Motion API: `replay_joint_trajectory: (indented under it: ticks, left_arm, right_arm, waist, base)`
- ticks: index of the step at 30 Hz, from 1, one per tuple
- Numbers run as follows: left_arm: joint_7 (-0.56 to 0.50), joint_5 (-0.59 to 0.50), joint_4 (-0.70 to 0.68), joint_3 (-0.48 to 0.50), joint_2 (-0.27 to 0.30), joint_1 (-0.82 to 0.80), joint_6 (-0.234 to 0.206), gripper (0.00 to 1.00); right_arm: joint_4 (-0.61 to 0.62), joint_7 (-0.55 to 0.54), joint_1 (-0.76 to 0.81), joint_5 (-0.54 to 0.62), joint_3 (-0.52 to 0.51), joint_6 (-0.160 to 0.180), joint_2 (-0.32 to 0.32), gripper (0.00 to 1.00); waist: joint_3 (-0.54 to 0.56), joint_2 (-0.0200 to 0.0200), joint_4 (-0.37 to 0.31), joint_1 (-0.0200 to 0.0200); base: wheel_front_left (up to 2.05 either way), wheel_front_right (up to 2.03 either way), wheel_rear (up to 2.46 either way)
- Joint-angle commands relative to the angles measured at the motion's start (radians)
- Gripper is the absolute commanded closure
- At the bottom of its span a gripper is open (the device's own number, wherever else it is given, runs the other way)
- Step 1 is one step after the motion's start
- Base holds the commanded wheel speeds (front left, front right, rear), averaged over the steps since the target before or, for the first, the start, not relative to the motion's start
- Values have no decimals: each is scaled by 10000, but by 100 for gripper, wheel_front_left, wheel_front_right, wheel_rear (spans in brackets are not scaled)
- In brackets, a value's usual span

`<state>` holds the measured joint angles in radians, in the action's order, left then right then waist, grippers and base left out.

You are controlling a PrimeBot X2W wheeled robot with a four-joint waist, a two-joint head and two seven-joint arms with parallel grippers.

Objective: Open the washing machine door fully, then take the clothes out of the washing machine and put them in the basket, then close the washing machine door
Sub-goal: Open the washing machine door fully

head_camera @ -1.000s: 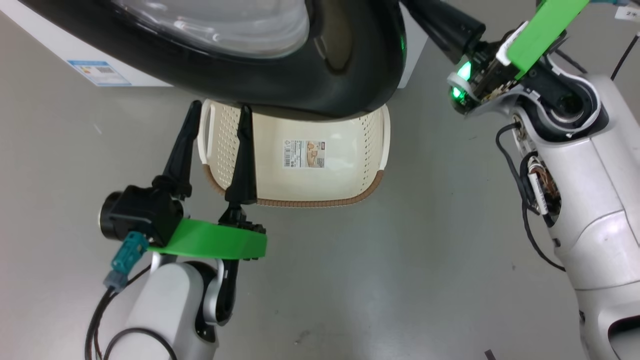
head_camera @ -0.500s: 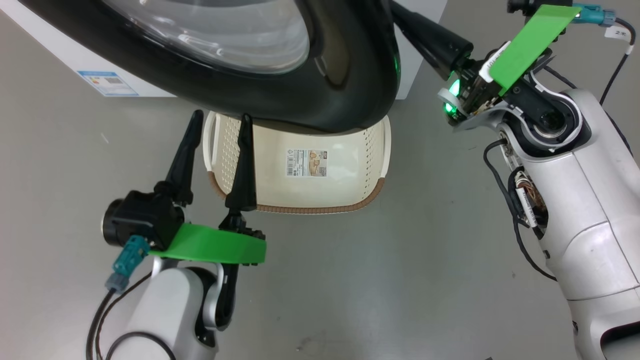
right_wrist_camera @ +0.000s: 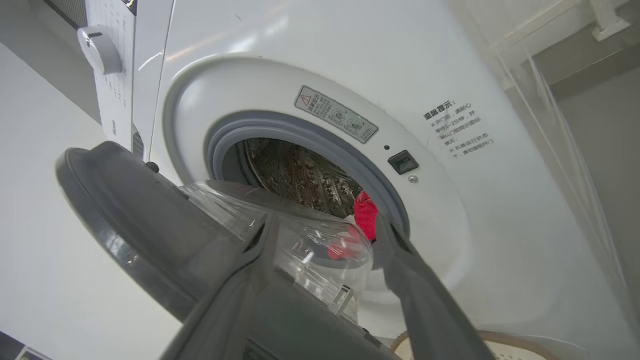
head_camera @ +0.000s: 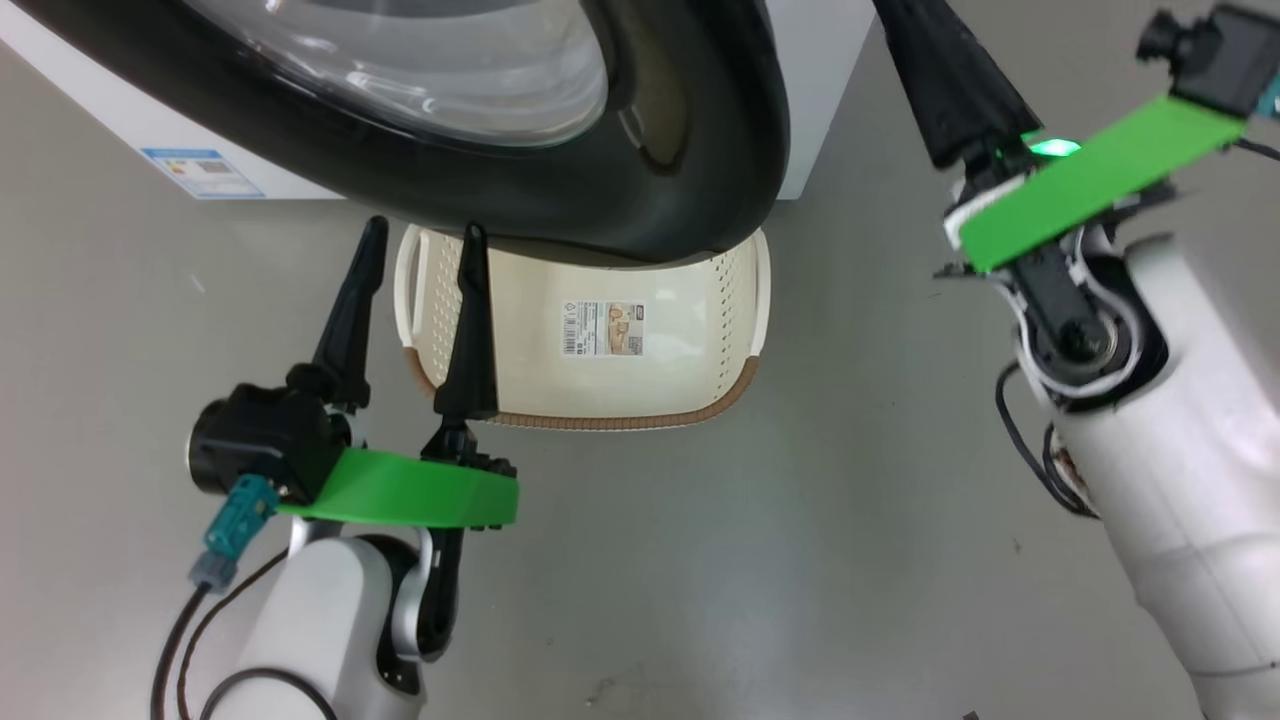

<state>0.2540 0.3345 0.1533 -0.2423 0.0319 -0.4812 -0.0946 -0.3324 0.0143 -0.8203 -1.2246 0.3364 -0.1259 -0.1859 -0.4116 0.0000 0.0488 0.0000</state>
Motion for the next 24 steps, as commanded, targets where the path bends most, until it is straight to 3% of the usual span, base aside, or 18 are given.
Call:
replay_joint_trajectory:
  ticks: [1, 6, 11, 19, 24]
  left_arm:
    - [78, -33, -288, 333, 183, 193, 73, 0]
    - [78, -173, -197, 414, 183, 288, 91, 0]
    - [78, -192, -218, 509, 183, 342, 91, 0]
    - [78, -349, -391, 562, 183, 407, 136, 0]
    - [78, -452, -604, 587, 183, 487, 224, 0]
  right_arm:
    - [341, 425, 301, 423, 218, -48, -28, 0]
    - [-269, 2009, 734, 2419, 397, -48, -296, 0]
    - [-950, 2456, 921, 5370, -488, -48, 74, 0]
    - [139, 2472, 1957, 8989, -2150, -48, 953, 0]
    - [781, 2473, 2690, 10083, -2737, -48, 1274, 0]
  waist:
    - [32, 0, -48, 0]
    - [88, 0, -195, 0]
    - [118, 0, -281, 0]
    - [97, 0, -292, 0]
    - [104, 0, -276, 0]
  base:
    - [0, 0, 0]
    - [0, 0, 0]
    - [0, 0, 0]
    - [0, 0, 0]
    - [0, 0, 0]
